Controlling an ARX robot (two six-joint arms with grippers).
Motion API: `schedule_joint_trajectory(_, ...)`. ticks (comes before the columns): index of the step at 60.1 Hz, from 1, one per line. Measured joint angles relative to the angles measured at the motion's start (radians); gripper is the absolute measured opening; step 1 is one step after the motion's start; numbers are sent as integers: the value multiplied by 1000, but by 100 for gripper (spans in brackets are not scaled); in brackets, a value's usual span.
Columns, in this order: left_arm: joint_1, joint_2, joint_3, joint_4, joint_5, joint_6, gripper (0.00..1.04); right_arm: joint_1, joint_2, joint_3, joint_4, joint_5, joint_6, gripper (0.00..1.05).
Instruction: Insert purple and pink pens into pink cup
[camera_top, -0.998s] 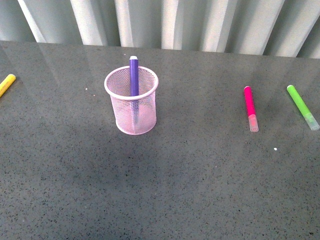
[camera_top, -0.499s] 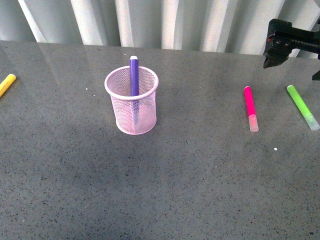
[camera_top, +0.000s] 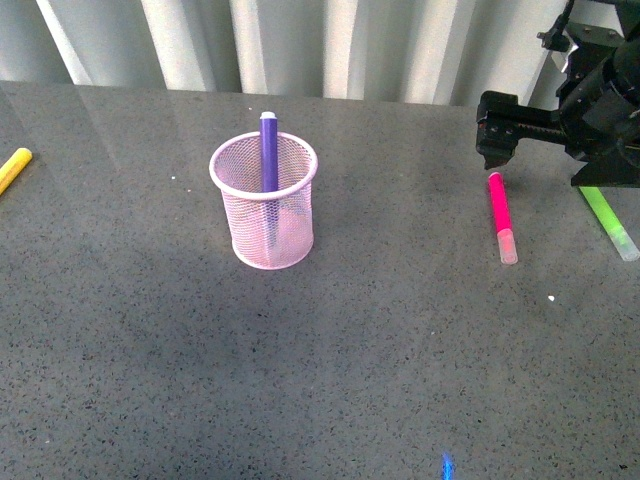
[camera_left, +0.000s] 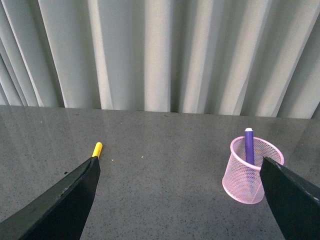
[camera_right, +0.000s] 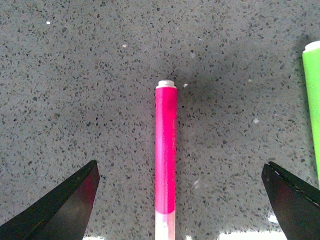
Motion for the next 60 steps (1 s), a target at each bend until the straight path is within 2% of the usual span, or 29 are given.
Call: schedule_joint_trajectory(60,0,0,0,0,0,0,98,14,225,207,-19,0,58,98)
